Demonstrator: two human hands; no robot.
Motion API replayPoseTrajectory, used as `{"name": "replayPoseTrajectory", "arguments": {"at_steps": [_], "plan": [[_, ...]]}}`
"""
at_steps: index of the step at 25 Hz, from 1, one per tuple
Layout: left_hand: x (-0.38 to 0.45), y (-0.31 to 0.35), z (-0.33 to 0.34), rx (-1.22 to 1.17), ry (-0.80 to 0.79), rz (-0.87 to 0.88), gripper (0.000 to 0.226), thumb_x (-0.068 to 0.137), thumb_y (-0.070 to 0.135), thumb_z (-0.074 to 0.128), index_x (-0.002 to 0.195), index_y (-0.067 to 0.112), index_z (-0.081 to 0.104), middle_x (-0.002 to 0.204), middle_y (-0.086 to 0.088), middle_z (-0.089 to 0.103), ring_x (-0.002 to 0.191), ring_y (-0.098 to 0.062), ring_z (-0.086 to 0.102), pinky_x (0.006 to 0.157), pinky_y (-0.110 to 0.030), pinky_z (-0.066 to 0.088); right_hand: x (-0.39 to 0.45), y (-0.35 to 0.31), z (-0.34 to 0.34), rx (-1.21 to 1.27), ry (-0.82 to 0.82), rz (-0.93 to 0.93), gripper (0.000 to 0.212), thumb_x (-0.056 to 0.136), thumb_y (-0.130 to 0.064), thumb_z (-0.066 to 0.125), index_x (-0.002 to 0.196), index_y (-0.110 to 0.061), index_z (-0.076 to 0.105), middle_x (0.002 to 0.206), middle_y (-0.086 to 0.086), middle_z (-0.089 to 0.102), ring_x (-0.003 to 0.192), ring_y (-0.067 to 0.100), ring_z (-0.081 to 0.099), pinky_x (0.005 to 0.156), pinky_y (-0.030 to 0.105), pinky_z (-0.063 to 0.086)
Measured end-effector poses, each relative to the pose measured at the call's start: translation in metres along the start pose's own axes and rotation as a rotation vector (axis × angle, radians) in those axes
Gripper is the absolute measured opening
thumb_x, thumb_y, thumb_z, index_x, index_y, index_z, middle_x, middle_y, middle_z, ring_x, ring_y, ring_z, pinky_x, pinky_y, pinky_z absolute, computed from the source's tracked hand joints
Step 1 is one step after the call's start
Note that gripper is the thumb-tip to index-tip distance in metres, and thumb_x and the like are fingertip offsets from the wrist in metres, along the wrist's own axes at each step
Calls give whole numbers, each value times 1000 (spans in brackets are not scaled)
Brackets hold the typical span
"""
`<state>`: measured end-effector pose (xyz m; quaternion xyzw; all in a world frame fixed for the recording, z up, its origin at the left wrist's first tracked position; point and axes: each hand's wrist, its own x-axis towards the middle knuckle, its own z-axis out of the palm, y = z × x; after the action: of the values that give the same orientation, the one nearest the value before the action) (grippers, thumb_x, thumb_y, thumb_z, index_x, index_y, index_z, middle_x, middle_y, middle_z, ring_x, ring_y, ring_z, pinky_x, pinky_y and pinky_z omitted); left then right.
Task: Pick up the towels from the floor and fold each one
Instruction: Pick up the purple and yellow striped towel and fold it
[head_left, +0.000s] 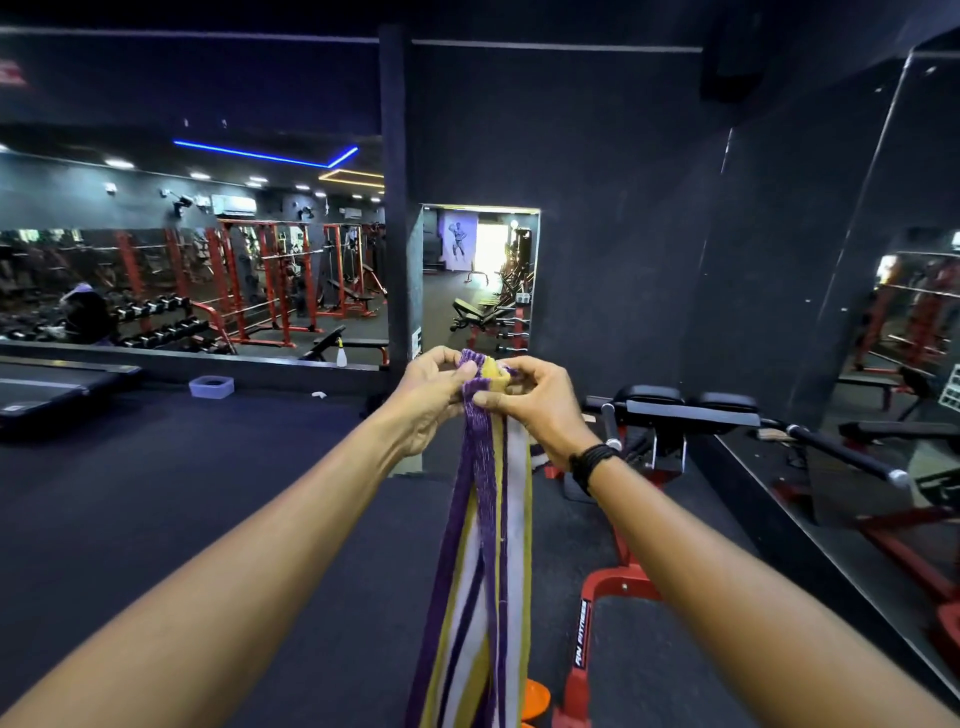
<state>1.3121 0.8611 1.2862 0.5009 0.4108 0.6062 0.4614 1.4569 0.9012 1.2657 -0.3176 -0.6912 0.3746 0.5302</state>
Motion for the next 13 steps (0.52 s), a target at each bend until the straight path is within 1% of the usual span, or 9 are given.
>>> {"name": "replayPoseTrajectory", "arguments": {"at_steps": [1,2,3,5,7,9,10,12,13], "plan": [[0,-2,1,1,-19,17,9,97,9,51,88,11,51,71,-3,72,60,-9,67,55,-22,55,1,3,-1,-56,85,-7,35,61,-23,89,88,-9,72,82,7,73,73,11,63,75,40,57],[-1,-3,2,-2,-35,35,5,96,8,52,92,10,53,75,-5,72,64,-10,68,60,-24,57,1,5,-1,-104,175,-5,36,58,-36,89,80,-12,73,78,6,73,69,9,61,72,42,57],[-1,-5,2,-2,-41,52,4,96,7,53,97,9,56,78,-6,73,67,-11,69,64,-25,58,2,9,0,-130,252,3,39,56,-44,87,74,-13,73,74,5,73,65,8,60,68,42,56],[-2,-10,4,-14,-46,62,12,95,4,52,104,7,60,78,-3,74,70,-10,71,66,-23,58,3,9,1,-156,360,22,37,57,-46,87,68,-14,72,67,4,72,59,10,59,64,43,56],[-3,-16,8,-22,-71,61,18,96,2,49,109,5,61,78,0,75,71,-8,71,66,-21,57,4,9,0,-190,418,44,36,61,-44,86,65,-12,70,60,5,70,53,12,58,62,41,55],[-3,-23,11,7,-58,69,22,97,3,48,113,2,62,79,0,75,71,-8,71,67,-22,58,5,9,0,-156,425,77,37,65,-42,85,66,-9,68,58,8,68,50,11,57,63,40,55],[-3,-26,12,32,-32,76,23,98,4,47,115,2,63,79,1,75,72,-8,71,68,-23,58,5,10,0,-109,424,96,37,67,-40,84,66,-7,67,58,9,68,49,11,58,64,42,56],[-3,-30,16,43,-3,80,23,98,6,47,113,4,65,83,-1,75,74,-10,71,72,-25,59,7,12,-1,-38,432,119,36,69,-39,83,67,-7,66,58,8,67,49,12,58,66,45,56],[-4,-31,18,20,-12,80,22,98,8,48,111,6,66,84,-3,75,74,-11,71,72,-25,58,7,12,-1,-34,438,123,35,70,-39,82,66,-8,66,56,6,66,48,11,57,66,44,56]]}}
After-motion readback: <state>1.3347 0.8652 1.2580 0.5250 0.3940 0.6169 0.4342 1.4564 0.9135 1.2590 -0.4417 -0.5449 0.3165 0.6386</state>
